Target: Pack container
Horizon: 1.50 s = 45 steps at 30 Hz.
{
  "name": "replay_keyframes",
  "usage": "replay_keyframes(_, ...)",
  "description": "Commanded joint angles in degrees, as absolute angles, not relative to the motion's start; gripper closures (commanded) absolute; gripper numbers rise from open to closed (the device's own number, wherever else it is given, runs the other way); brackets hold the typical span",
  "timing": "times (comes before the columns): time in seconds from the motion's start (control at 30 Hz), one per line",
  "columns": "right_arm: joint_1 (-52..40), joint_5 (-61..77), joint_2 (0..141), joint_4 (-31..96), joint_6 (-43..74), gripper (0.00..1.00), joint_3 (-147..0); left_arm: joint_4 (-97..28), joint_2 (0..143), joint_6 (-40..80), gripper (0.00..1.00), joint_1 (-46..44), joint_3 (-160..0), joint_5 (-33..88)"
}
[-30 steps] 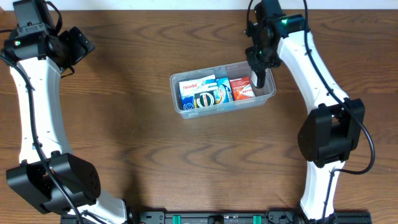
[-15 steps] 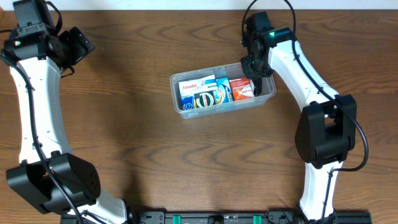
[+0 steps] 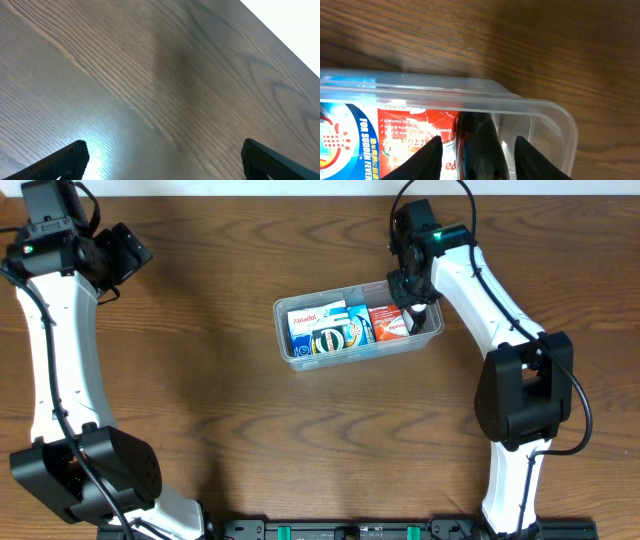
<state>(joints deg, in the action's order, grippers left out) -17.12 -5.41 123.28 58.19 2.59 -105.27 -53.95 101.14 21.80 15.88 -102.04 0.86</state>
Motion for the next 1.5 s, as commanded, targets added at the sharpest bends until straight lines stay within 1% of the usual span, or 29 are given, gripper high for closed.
replay_keyframes(0.0,-18.0,-5.63,119.02,57.95,2.46,0.54,-104.95,-54.19,101.27,21.43,0.02,16.01,-102.13,0.19)
replay_keyframes(0.27,-17.19,-6.13,108.68,57.56,1.5,0.49,-104.97,-54.19,101.27,21.43,0.02,16.01,-102.13,0.19)
replay_keyframes(0.3,-17.15,-5.63,107.63,57.74,1.5,0.49,-104.97,-54.19,101.27,21.43,0.02,16.01,-102.13,0.19)
replay_keyframes(0.33,-17.17,-4.58,106.61,58.13,1.56,0.46,-104.97,-54.17,101.27,21.43,0.02,16.01,-102.13,0.19)
replay_keyframes(0.4,-17.37,-1.08,105.41,59.18,1.48,0.45,-104.97,-54.17,101.27,21.43,0.02,16.01,-102.13,0.19)
replay_keyframes(0.5,-18.09,4.84,105.23,61.39,0.8,0.6,-104.92,-54.19,101.27,21.43,0.02,16.01,-102.13,0.19)
replay_keyframes(0.6,-19.79,12.86,105.6,63.09,-5.23,0.89,-104.27,-54.19,101.27,21.43,0.02,16.01,-102.13,0.19)
replay_keyframes(0.67,-21.65,15.4,105.67,63.75,-10.07,0.99,-103.35,-54.17,101.27,21.43,0.02,16.01,-102.13,0.19)
replay_keyframes(0.83,-26.83,16.58,105.67,65.45,-21.19,0.99,-100.86,-54.19,101.27,21.43,0.02,16.01,-102.13,0.16)
replay_keyframes(1.07,-34.83,25.76,105.73,64.42,-42.46,0.99,-95.2,-54.19,101.27,21.43,0.02,16.01,-102.13,0.19)
replay_keyframes(1.23,-39.75,25.74,105.75,60.93,-47.99,0.99,-89.73,-54.19,101.27,21.43,0.02,16.01,-102.13,0.19)
replay_keyframes(1.47,-43.92,25.45,105.8,50.92,-48.07,0.99,-83.24,-54.19,101.27,21.43,0.02,16.01,-102.13,0.19)
